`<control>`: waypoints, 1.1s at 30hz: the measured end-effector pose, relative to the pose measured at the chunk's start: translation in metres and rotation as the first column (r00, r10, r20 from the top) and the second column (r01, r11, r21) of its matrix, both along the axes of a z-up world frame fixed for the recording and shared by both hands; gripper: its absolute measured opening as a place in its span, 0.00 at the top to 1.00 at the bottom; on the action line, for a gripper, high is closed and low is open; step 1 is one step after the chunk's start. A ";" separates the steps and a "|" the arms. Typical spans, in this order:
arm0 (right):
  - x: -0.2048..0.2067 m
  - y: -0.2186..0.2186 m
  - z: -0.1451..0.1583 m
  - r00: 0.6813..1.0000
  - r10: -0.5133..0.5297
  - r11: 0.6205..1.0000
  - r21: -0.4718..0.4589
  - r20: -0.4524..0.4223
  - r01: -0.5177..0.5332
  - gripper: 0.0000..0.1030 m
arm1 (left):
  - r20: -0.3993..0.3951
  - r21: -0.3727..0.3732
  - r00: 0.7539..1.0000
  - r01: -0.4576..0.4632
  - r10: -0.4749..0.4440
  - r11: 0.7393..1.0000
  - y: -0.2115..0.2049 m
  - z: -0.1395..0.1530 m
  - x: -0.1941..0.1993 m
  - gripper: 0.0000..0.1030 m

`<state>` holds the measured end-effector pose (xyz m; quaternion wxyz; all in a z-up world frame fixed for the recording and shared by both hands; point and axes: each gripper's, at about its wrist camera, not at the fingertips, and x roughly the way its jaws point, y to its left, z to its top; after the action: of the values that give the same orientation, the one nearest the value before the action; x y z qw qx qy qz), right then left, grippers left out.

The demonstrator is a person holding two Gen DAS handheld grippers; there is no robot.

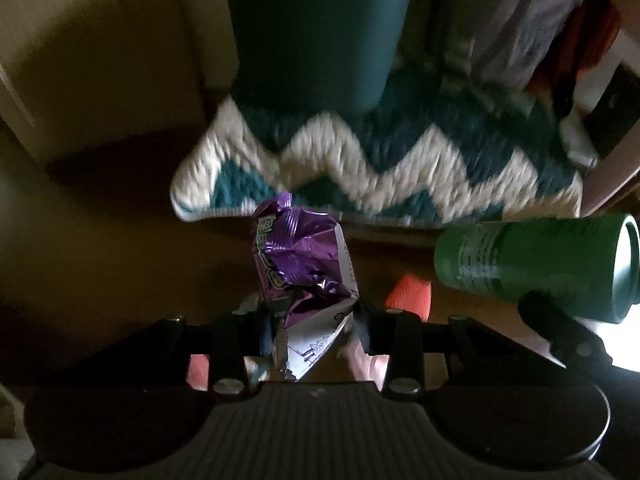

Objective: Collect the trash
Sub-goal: 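Lift the chip bag with the left tool while the right tool carries the green tube to the bin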

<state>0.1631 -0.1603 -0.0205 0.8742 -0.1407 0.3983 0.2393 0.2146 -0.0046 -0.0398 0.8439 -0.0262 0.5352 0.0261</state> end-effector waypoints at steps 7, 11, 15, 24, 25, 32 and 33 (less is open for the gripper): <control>0.016 0.006 0.069 0.992 0.038 0.998 0.048 0.117 -0.044 0.54 | 0.164 0.017 0.985 0.042 -0.044 0.999 0.001 0.070 -0.001 0.63; 0.027 0.013 0.100 0.985 0.047 0.997 0.057 0.168 -0.058 0.54 | 0.238 0.032 0.969 0.061 -0.067 0.998 0.003 0.104 0.004 0.63; 0.044 0.017 0.130 0.977 0.052 0.994 0.080 0.207 -0.069 0.55 | 0.309 0.078 0.946 0.083 -0.103 0.993 0.006 0.139 0.012 0.63; 0.091 0.032 0.185 0.952 0.028 0.994 0.089 0.306 -0.057 0.54 | 0.404 0.105 0.907 0.085 -0.121 0.991 0.018 0.213 0.062 0.63; 0.099 0.035 0.189 0.950 0.023 0.995 0.089 0.313 -0.053 0.55 | 0.419 0.105 0.901 0.079 -0.116 0.991 0.019 0.221 0.070 0.63; 0.145 0.060 0.192 0.938 0.008 0.998 0.056 0.346 -0.029 0.55 | 0.477 0.136 0.872 0.050 -0.110 0.989 0.019 0.258 0.127 0.63; 0.151 0.063 0.190 0.939 0.006 0.999 0.049 0.344 -0.024 0.55 | 0.476 0.151 0.872 0.046 -0.113 0.987 0.017 0.258 0.137 0.63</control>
<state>0.3145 -0.0973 0.1690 0.9319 -0.1605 0.2321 0.2279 0.3515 0.0124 0.2186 0.9509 0.0474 0.3052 0.0202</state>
